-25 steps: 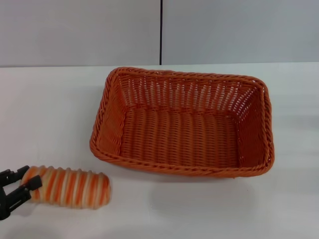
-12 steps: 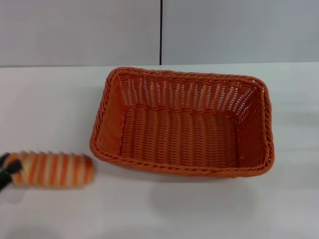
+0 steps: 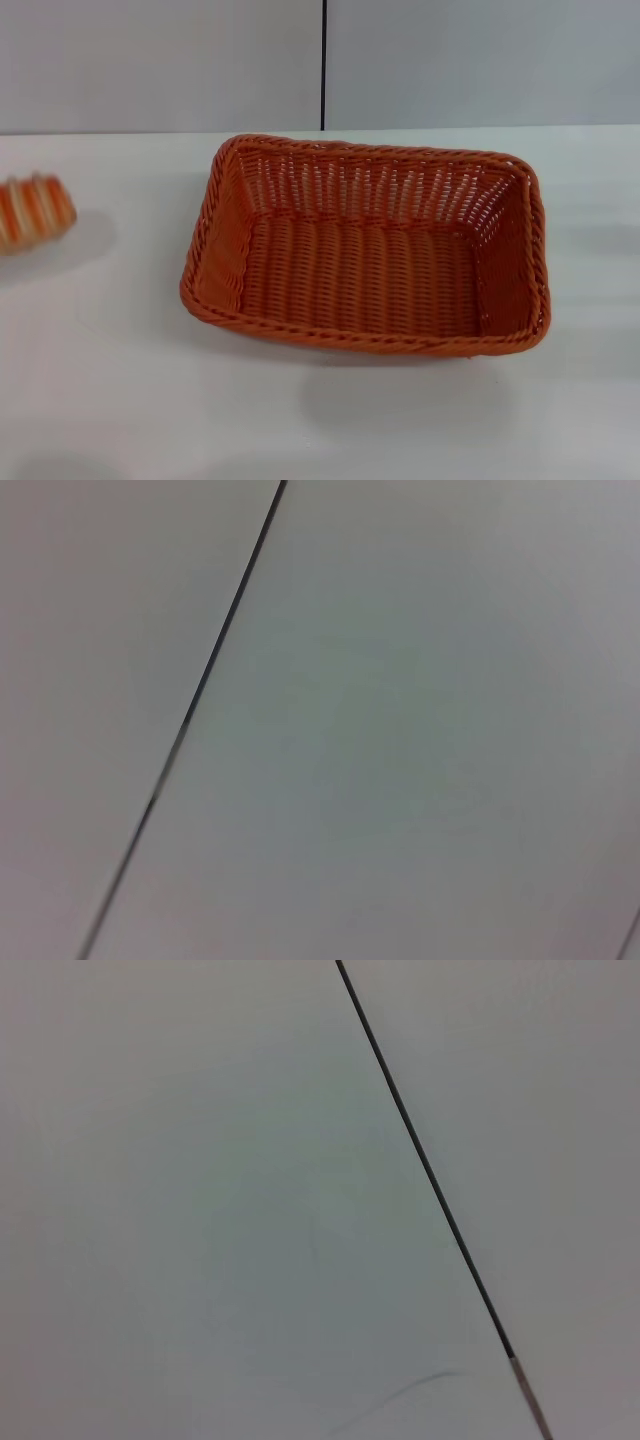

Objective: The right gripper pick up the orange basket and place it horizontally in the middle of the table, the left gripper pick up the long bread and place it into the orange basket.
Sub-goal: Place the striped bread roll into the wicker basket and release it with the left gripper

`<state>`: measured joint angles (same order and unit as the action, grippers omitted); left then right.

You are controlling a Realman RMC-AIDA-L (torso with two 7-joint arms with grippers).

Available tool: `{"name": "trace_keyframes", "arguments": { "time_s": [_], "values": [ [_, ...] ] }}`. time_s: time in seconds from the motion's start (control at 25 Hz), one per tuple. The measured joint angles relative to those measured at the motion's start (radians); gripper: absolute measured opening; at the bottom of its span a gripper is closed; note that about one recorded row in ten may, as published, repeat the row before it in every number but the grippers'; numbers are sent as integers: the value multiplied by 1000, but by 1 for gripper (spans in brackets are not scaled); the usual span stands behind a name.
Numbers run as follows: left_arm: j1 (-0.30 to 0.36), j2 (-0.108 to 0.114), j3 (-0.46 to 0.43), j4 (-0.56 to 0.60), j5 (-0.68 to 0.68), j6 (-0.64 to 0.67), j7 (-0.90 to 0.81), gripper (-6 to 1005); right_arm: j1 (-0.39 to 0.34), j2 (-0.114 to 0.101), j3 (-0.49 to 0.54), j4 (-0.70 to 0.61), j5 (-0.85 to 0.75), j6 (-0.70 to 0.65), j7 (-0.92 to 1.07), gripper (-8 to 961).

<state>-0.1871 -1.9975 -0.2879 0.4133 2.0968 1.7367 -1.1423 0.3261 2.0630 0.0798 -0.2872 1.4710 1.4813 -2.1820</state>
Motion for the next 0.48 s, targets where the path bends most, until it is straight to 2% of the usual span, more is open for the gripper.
{"name": "trace_keyframes", "arguments": {
  "time_s": [0.04,0.28,0.32,0.36,0.4,0.48],
  "values": [
    [0,0,0,0,0,0,0,239,0,0,0,0,0,0,0,464],
    [-119,-57,5,-43,-2,44,-5,215,4,1,0,24,2,-14,-1,464],
    [-156,-61,17,-105,4,41,29,211,5,2,1,30,3,-22,-1,464],
    [-156,-61,17,-105,4,41,29,207,5,2,1,30,3,-22,-1,464],
    [-190,-59,49,-174,9,33,70,203,5,4,4,34,5,-24,-1,464],
    [-208,-59,77,-193,9,31,84,185,6,6,6,36,7,-25,-1,464]
  ]
}}
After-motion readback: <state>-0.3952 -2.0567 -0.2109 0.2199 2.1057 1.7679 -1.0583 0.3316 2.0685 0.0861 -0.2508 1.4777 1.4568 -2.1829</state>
